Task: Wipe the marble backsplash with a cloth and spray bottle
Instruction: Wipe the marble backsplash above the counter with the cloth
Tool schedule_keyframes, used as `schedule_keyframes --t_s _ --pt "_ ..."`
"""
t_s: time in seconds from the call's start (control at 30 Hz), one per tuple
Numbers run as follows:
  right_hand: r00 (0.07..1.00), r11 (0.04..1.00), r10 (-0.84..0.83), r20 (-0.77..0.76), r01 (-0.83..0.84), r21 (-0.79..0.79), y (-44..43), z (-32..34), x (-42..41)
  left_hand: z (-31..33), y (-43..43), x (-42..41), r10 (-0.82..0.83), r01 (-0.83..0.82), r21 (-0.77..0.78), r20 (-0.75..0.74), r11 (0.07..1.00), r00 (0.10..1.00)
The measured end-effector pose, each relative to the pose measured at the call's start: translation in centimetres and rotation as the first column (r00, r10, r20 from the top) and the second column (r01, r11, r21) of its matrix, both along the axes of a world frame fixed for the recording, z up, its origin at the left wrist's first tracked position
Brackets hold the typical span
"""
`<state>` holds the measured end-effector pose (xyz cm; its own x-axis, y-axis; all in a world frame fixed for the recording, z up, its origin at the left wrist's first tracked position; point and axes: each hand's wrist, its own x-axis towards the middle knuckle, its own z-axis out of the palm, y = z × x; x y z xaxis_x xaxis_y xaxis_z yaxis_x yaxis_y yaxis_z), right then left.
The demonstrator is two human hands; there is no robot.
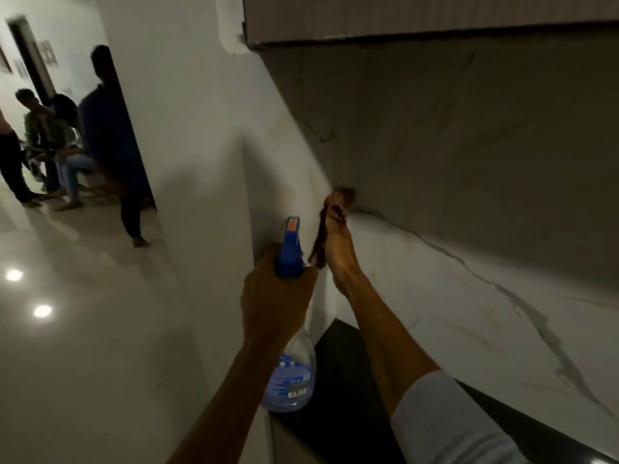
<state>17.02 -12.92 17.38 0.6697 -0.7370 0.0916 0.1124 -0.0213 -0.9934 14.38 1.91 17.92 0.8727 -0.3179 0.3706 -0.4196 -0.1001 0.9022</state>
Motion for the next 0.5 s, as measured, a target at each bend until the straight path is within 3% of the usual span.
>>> schedule_keyframes --t_s 0.13,0.33,0.4,0.5 --pt "0.985 0.986 0.125 0.118 -0.11 -0.127 3.0 1.3 -0.8 0.6 0.7 -0.1 0.032 -0.03 -0.044 0.036 0.999 0.999" --pt "0.974 0.881 0.198 0.114 -0.126 -0.456 3.9 9.4 -1.8 0.6 1.3 -0.5 0.092 -0.086 -0.137 0.041 0.987 0.995" --pt "0.944 0.758 0.299 0.138 -0.146 -0.636 5.4 9.2 -2.6 0.5 1.8 -0.5 0.109 -0.1 -0.153 0.055 0.983 0.992" --pt "0.939 0.457 0.335 0.078 -0.089 -0.885 6.3 7.7 -3.4 0.2 2.4 -0.8 0.121 -0.105 -0.162 0.092 0.981 0.988"
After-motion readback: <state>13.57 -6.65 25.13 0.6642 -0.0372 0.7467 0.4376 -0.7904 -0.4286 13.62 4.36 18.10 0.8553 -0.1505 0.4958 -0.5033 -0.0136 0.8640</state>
